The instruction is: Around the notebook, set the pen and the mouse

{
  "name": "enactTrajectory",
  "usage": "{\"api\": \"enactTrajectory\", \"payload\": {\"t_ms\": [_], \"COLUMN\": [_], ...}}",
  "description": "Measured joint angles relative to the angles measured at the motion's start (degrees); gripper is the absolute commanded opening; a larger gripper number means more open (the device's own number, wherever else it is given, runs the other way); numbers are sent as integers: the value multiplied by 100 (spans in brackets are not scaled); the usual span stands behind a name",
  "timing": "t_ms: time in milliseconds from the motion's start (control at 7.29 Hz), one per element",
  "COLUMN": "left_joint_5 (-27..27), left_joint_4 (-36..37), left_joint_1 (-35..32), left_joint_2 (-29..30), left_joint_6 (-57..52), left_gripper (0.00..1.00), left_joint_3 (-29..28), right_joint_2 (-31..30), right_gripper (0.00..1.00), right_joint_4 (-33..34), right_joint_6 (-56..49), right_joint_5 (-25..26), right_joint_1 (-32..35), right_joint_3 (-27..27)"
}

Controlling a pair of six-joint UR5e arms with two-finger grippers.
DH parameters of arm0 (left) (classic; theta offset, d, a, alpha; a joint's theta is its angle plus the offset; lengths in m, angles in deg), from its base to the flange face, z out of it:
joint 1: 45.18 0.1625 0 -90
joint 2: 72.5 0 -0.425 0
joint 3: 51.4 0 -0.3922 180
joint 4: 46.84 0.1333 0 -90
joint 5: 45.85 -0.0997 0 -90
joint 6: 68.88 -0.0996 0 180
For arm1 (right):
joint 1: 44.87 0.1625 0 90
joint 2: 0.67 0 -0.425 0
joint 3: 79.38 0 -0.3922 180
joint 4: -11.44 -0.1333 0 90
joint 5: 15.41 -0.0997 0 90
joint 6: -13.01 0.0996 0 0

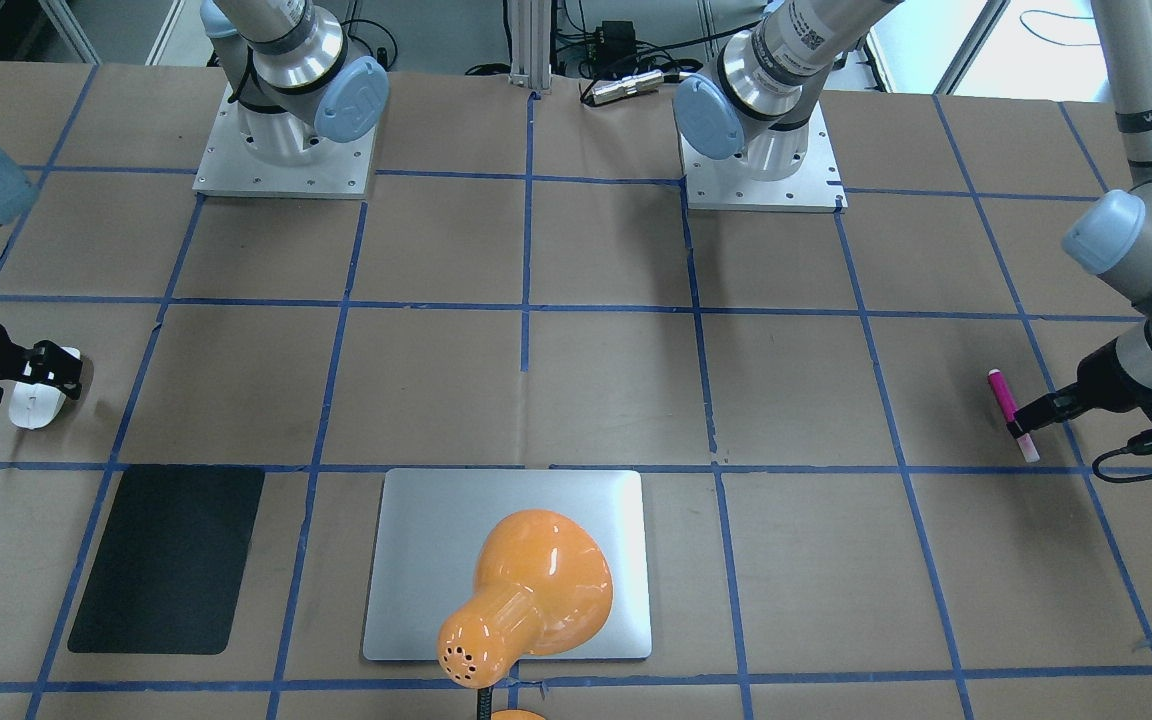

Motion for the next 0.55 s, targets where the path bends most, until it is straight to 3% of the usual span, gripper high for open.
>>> {"api": "enactTrajectory", "payload": {"t_ms": [137,274,411,548], "left_joint_5": [5,6,3,-1], "left_joint_4": [112,146,158,169], "left_joint_1": [1,-9,-21,-33], "left_joint_2": [78,88,66,31], "left_joint_6": [-11,-26,-37,-43], "left_gripper": [82,76,61,52], "left_joint_3": [21,47,117,208], "right_joint_2": [25,41,43,45], "right_gripper": [98,69,52,43], "right_joint_4": [59,85,93,95], "right_joint_6": [-37,-49,-75,-109], "right_joint_5": [10,12,13,21], "right_joint_1": [-1,-1,-1,-1], "right_joint_3": [52,76,70,64]}}
